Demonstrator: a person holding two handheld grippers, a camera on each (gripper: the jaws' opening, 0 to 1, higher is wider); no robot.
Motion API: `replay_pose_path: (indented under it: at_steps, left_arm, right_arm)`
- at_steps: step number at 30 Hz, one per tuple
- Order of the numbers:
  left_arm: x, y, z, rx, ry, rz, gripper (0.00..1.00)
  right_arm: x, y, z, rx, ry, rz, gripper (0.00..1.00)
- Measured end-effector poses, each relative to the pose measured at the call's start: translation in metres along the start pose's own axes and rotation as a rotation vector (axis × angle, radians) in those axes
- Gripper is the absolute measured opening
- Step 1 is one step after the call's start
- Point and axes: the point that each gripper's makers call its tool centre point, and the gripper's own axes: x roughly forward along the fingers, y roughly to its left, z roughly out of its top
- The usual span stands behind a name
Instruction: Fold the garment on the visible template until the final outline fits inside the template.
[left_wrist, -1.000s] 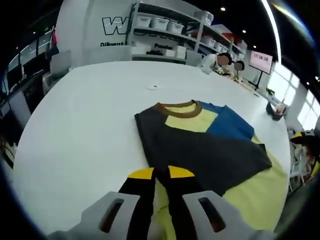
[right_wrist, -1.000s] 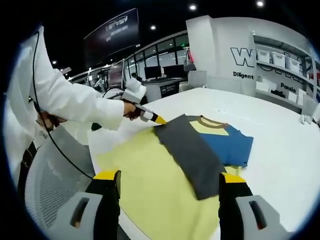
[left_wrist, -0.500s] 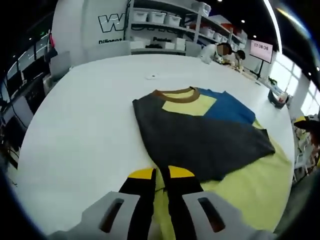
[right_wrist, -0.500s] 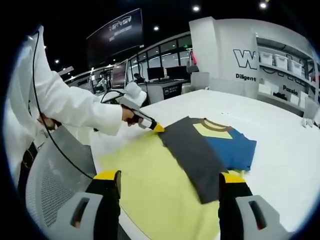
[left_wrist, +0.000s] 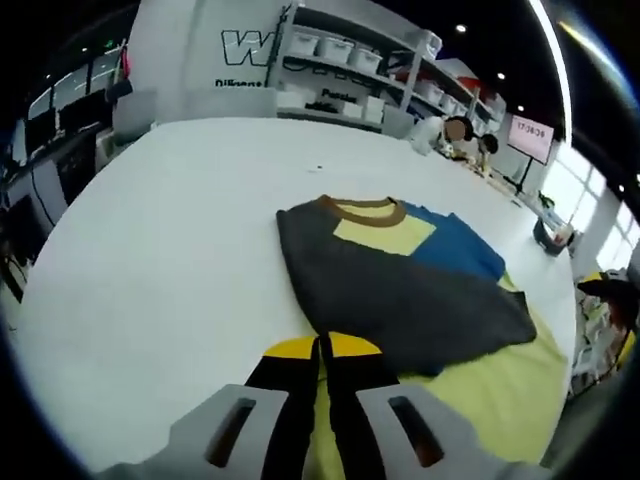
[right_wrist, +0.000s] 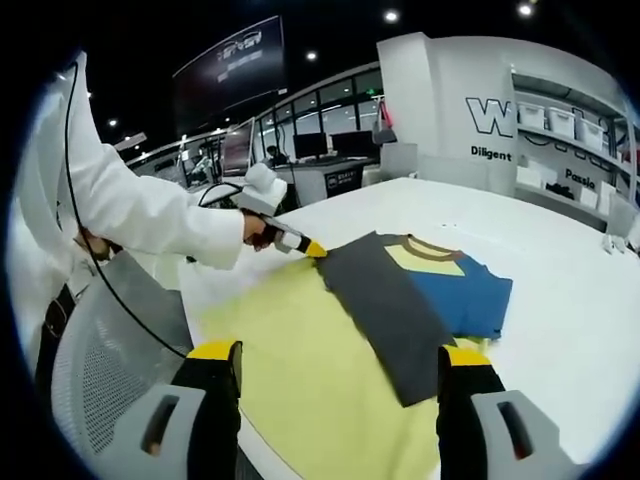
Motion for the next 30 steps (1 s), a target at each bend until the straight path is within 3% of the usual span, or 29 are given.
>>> replay_pose_path:
  at_steps: [5, 10, 16, 19, 22, 30]
  left_arm:
    - [-0.001, 0.009, 0.004, -0.071, -0.037, 0.016, 0.00]
    - [-0.001, 0.018, 0.005, -0.078, -0.034, 0.028, 0.00]
    - [-0.002, 0.024, 0.006, -0.152, -0.053, 0.036, 0.00]
    - [-0.001, 0.030, 0.004, -0.107, -0.056, 0.073, 0.00]
    - [-0.001, 0.033, -0.005, 0.019, -0.001, 0.118, 0.01]
    - [-0.004, 0.029, -0.001, 0.039, -0.011, 0.120, 0.01]
  right_arm:
    - [-0.001, -0.001, 0.000, 0.001, -0.001, -0.003, 0.81]
    - [-0.002, 0.000, 0.000, 0.001, 0.001, -0.002, 0.81]
    - [0.000, 0.000, 0.001, -0.001, 0.000, 0.001, 0.81]
    - [0.001, 0.000, 0.002, 0.001, -0.003, 0.002, 0.81]
    - [0.000, 0.000, 0.002, 0.002, -0.003, 0.003, 0.81]
    - [0.002, 0.000, 0.002, -0.001, -0.002, 0.007, 0.81]
